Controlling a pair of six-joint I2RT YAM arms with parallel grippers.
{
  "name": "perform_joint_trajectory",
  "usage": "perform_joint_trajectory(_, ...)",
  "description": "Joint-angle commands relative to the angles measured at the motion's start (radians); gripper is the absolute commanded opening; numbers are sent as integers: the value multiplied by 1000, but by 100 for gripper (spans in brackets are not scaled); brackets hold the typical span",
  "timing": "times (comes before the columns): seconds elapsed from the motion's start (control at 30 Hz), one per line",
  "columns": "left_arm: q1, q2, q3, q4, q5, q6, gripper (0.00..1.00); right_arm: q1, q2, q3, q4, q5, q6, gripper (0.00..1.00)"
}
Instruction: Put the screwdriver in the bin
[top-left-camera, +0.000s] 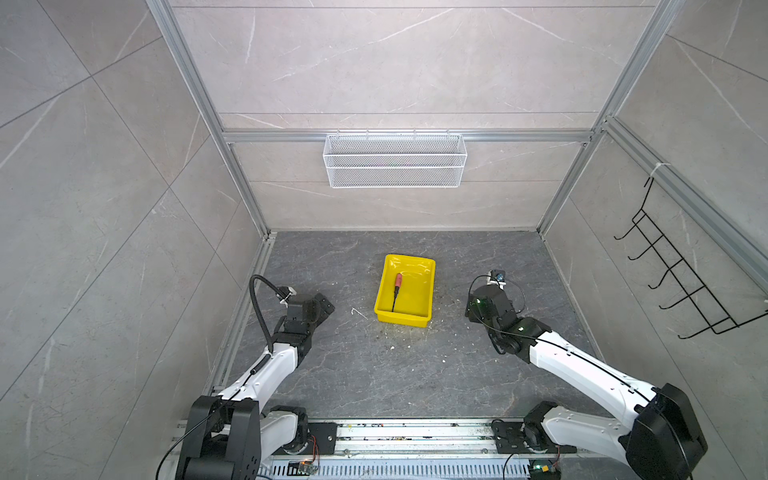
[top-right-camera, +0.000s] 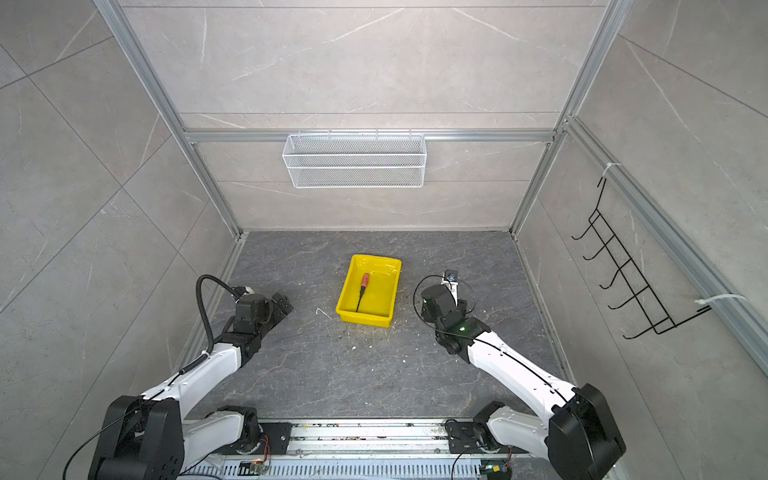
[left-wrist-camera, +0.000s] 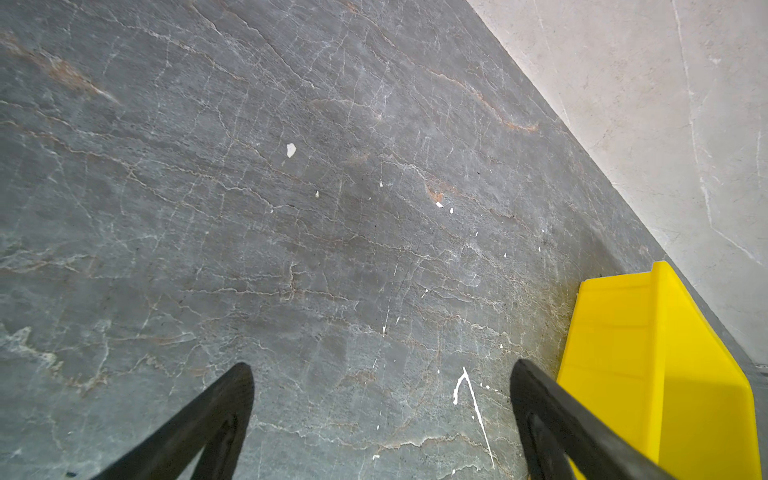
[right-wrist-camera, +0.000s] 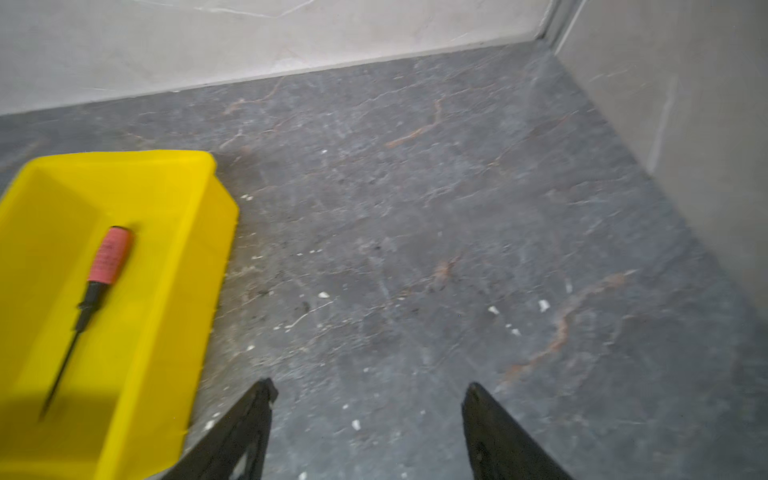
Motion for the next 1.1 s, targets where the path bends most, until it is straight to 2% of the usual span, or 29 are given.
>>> perform_joint_trajectory(0.0, 3, -23, 28, 10, -26, 3, 98, -20, 28, 4, 133, 268, -117, 75)
perform_joint_trajectory(0.03, 3, -19, 30, 12, -25, 4, 99, -26, 45, 0, 172, 339, -107, 84)
perform_joint_trajectory(0.07, 3, -12, 36, 9, -26, 7, 99, -49, 60, -21, 263, 347, -143, 90)
perform_joint_trajectory(0.1, 3, -4, 41, 3, -29, 8, 99, -75, 74, -43, 341, 316, -191, 91)
perform_joint_trajectory(0.17, 3, 13, 56, -15, -28, 3, 99, -134, 112, -75, 456, 260, -245, 91)
perform_joint_trajectory(0.37, 3, 23, 58, -8, -12, -1, 100, -244, 219, -119, 597, 148, -298, 94)
perform_joint_trajectory(0.53, 3, 33, 61, -4, -8, -3, 100, -293, 217, -128, 631, 22, -302, 94)
perform_joint_trajectory(0.77, 3, 56, 66, 2, 1, -7, 100, -294, 148, -172, 599, -19, -305, 93)
perform_joint_trajectory(0.9, 3, 78, 75, -2, -2, -11, 100, -294, 112, -248, 677, 31, -343, 93)
perform_joint_trajectory(1.0, 3, 81, 80, -10, -5, -11, 99, -292, 166, -270, 739, 23, -379, 92)
perform_joint_trajectory(1.07, 3, 76, 78, -10, -10, -10, 100, -291, 220, -320, 862, 18, -391, 92)
